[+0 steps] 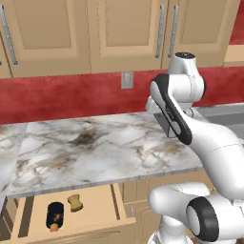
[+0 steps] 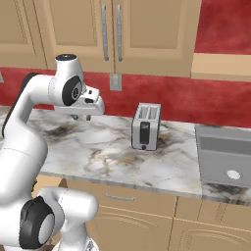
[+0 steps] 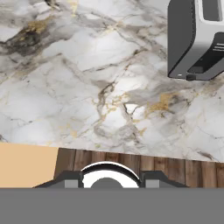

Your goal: Restock the sink supplies by placing the sponge and soap dispenser on the counter and next to the sink. Make sure the soap dispenser is upright.

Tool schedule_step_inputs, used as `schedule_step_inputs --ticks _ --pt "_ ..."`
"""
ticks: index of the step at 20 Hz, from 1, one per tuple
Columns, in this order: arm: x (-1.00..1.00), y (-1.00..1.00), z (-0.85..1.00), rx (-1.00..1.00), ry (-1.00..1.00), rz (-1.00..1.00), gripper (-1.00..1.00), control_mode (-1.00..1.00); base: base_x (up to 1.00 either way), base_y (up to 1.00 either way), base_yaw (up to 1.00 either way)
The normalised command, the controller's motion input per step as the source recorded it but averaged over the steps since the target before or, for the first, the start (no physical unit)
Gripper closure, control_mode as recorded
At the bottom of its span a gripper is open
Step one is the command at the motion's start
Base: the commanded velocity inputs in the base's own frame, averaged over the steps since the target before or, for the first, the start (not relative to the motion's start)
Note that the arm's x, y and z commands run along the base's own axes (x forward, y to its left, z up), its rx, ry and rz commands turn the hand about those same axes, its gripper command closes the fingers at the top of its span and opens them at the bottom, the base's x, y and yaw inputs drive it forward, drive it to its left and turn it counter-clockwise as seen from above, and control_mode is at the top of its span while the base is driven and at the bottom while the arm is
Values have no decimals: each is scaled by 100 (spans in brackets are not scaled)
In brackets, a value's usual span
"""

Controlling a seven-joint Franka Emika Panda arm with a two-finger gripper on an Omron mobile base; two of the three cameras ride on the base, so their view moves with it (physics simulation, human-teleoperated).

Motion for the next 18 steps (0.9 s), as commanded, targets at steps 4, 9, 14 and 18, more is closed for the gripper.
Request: schedule_step_inputs --ticks 4,9,14,18 --pt "0 0 0 0 0 0 -100 100 -6 2 0" --pt "0 0 0 0 0 0 -100 100 -79 10 0" --pt "0 0 0 0 0 0 -100 100 -97 14 -2" --pt "0 0 0 0 0 0 -100 100 -37 94 0"
